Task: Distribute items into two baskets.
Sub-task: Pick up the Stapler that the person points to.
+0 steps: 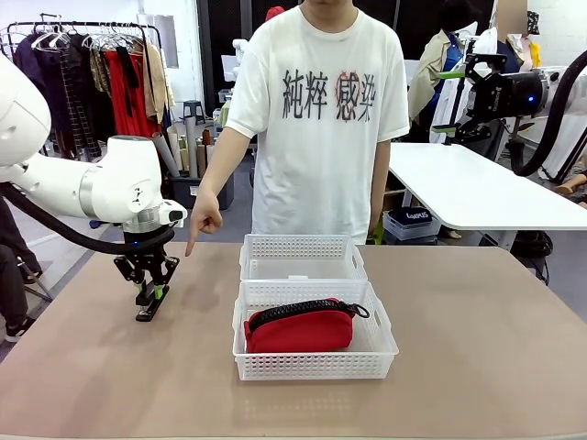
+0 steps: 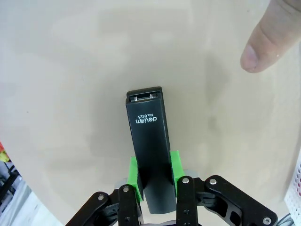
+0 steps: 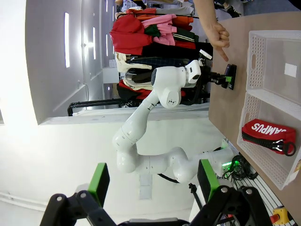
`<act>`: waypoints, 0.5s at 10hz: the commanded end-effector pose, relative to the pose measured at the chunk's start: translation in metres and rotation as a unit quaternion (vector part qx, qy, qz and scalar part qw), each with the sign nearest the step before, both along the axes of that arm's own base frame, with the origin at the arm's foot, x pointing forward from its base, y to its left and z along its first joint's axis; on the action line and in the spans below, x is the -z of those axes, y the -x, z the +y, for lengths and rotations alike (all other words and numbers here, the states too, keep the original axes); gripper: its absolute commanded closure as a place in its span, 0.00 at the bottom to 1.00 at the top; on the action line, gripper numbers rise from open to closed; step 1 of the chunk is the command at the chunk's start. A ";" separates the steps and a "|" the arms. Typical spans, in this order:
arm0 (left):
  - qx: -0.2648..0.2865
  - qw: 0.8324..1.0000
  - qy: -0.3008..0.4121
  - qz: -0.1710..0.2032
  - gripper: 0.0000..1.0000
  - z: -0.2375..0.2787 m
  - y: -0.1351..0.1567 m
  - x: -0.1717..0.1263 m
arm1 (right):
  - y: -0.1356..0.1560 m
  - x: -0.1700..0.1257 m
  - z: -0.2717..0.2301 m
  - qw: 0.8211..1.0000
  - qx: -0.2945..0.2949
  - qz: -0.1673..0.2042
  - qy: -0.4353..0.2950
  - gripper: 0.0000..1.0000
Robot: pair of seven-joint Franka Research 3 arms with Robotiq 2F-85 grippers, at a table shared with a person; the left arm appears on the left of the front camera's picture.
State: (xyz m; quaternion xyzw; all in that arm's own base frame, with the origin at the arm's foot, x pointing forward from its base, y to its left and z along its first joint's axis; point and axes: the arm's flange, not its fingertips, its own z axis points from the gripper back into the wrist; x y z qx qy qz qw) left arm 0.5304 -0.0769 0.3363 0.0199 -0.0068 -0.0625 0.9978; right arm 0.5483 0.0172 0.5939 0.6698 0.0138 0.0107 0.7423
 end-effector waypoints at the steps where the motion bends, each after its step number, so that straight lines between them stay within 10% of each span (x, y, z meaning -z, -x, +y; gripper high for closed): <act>1: -0.013 1.000 -0.009 0.008 1.00 -0.001 0.002 -0.008 | 0.000 -0.003 0.000 1.000 0.004 -0.002 0.001 0.00; 5: -0.041 0.999 0.007 0.003 1.00 -0.004 0.012 -0.062 | 0.000 -0.003 0.000 1.000 0.004 -0.002 0.001 0.00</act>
